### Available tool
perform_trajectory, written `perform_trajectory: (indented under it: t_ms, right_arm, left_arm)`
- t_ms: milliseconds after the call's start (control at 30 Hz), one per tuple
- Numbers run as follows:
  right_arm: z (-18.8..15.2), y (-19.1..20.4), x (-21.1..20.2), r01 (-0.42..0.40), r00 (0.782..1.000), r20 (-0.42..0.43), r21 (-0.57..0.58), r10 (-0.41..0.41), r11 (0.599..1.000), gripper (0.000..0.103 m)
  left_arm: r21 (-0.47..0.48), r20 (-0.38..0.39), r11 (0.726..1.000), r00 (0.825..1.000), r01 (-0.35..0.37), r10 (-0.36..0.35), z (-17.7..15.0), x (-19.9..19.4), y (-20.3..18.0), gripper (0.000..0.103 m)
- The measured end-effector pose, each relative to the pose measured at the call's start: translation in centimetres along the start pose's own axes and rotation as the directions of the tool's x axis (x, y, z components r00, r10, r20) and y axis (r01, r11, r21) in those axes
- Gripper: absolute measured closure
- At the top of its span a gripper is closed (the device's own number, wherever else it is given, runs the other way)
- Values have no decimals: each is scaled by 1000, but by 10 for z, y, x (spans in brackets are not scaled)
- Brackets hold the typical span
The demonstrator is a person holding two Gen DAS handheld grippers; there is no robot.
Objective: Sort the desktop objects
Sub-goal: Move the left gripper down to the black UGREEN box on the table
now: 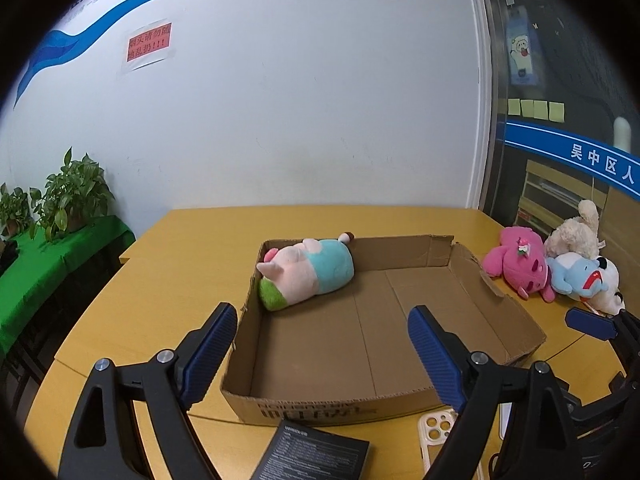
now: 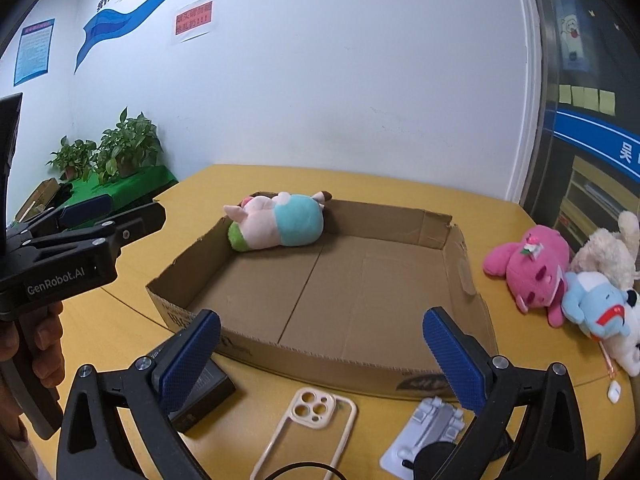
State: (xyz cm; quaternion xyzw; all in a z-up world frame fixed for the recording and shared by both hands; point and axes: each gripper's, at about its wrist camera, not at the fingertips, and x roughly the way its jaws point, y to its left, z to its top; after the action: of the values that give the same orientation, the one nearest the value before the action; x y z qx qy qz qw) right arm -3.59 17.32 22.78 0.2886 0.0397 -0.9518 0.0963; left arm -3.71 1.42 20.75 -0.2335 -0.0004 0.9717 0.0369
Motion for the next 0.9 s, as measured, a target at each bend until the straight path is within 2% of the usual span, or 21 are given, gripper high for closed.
perform_trajectory:
  t_ms: [200, 433, 900]
  right_arm:
    - [-12, -4, -4, 10, 1000, -6, 11, -10, 1000, 0]
    - [-22, 1, -9, 21, 1000, -17, 19, -21, 1000, 0]
    - [-26, 16, -5, 30, 999, -28, -3, -31, 1000, 0]
  left_arm:
    - [18, -2, 1000, 1000, 15, -15, -9, -2, -7, 15]
    - [-4, -25, 999, 999, 37, -37, -22, 1, -8, 15]
    - [-4, -61, 999, 997, 51, -51, -33, 8, 11, 15]
